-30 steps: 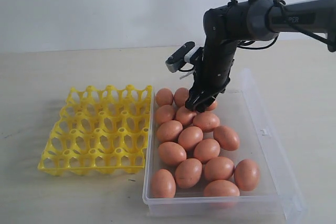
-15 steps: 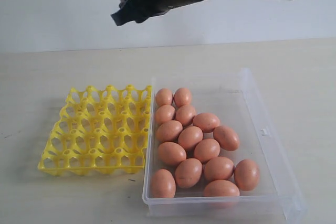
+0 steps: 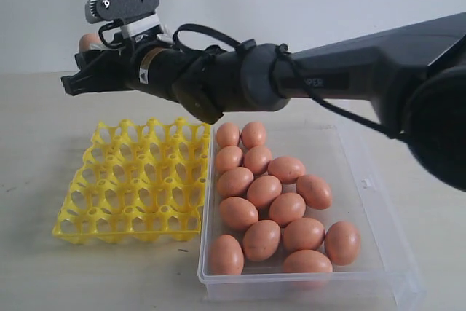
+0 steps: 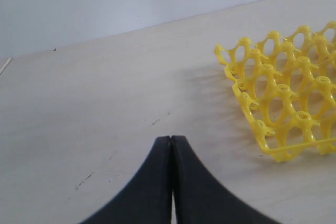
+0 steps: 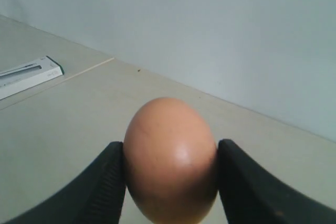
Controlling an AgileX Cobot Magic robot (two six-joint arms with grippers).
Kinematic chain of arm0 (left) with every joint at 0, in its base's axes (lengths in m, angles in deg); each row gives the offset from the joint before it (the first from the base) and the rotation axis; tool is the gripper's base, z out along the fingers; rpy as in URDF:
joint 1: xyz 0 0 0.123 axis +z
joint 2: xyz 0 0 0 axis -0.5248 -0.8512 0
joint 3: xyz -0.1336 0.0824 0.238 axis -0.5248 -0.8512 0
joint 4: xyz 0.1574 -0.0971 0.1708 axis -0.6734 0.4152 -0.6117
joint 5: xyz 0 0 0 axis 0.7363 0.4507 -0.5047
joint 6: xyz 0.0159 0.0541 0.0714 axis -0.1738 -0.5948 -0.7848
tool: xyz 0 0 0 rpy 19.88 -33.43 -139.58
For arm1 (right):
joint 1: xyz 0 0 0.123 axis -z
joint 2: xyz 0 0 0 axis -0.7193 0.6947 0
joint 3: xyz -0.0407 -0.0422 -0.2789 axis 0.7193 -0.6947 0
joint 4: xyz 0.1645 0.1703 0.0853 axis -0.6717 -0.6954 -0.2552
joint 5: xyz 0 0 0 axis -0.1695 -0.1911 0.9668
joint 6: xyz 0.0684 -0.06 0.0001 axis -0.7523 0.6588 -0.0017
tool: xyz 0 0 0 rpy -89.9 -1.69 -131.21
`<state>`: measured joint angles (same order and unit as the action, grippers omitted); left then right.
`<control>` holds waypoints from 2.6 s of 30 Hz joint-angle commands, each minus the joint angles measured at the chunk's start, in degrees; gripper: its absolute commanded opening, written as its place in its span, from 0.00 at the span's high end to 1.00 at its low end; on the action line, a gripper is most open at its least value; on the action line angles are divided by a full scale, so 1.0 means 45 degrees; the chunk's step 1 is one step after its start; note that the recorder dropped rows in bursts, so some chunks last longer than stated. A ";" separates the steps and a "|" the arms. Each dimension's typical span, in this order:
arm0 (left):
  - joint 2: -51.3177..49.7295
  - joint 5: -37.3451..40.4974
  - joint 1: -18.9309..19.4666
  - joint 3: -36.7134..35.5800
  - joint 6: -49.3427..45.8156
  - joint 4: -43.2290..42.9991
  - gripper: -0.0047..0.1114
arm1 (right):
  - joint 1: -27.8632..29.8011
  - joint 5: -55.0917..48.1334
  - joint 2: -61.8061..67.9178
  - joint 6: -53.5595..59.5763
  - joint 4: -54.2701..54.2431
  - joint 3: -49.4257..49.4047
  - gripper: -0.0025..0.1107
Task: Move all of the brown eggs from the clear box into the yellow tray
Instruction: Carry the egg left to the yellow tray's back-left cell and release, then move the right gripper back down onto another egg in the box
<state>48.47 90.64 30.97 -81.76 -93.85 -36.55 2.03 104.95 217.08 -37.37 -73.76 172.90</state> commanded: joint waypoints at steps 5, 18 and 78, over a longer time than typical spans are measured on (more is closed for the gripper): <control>0.0077 -0.0108 0.0021 0.0051 0.0044 0.0099 0.96 | -0.0008 -0.0401 0.1902 -0.1772 0.1073 0.2089 0.98; 0.0077 -0.0108 0.0021 0.0051 0.0044 0.0099 0.96 | -0.0008 -0.1061 0.3189 -0.2840 0.2006 0.2885 0.98; 0.0077 -0.0108 0.0021 0.0051 0.0072 0.0099 0.96 | 0.0741 -1.8197 -0.3827 0.1797 -0.0269 0.1226 0.45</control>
<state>48.47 90.64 30.97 -81.76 -93.85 -36.55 3.71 29.77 203.83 -29.98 -76.35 182.51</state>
